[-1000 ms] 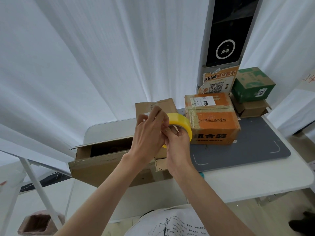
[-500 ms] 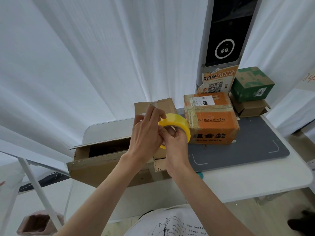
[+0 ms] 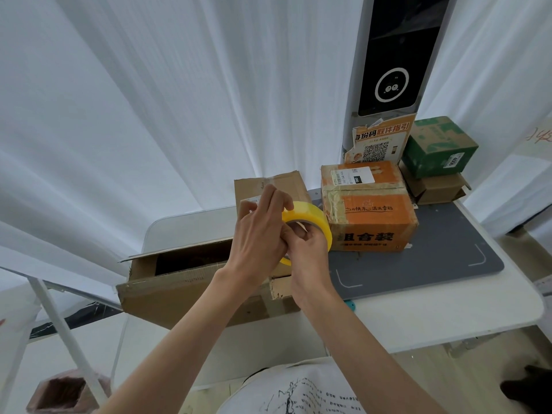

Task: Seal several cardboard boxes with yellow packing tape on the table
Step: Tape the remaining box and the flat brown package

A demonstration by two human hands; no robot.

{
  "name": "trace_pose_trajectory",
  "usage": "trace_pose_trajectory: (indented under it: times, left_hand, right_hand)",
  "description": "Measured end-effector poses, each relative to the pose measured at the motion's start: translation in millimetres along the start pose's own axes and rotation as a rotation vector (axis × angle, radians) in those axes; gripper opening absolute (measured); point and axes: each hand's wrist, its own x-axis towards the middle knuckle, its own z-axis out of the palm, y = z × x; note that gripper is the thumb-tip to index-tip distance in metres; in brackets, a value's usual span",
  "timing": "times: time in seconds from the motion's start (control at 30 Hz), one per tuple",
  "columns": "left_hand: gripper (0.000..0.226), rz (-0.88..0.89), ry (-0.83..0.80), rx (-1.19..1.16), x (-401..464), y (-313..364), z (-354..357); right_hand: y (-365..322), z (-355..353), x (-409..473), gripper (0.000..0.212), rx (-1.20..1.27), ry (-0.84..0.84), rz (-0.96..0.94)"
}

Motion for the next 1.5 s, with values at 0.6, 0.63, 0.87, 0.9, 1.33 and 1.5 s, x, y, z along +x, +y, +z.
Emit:
trace_pose_trajectory:
  times: [0.6,0.63,0.87,0.9,1.33,1.5]
  left_hand:
    - [0.05,-0.007,-0.036,0.038,-4.2,-0.2,-1.3]
    - [0.05,-0.011,-0.027,0.035,-4.0,0.6,-1.3]
    - [0.049,-0.025,-0.01,0.022,-4.5,4.4,1.0]
    - [0.049,-0.025,-0.013,0.023,-4.5,4.0,0.9]
    - [0.051,-0.053,-0.005,-0.032,-5.7,-0.1,1.6]
    - [0.048,-0.054,-0.007,-0.027,-4.7,-1.5,0.9]
  right_hand:
    - [2.9,-0.5,-5.9,0.009,-0.006,0.017,0.009]
    - [1.9,-0.1,-6.5,0.009,0.013,0.018,0.016]
    - [-1.1,0.0,-8.5,0.01,0.031,0.031,0.022]
    - [-1.4,-0.1,-8.7,0.01,0.031,0.026,0.024]
    - [-2.3,-0.7,-7.1,0.01,0.038,-0.001,0.05]
    - [-2.6,-0.5,-7.9,0.011,0.049,-0.009,0.053]
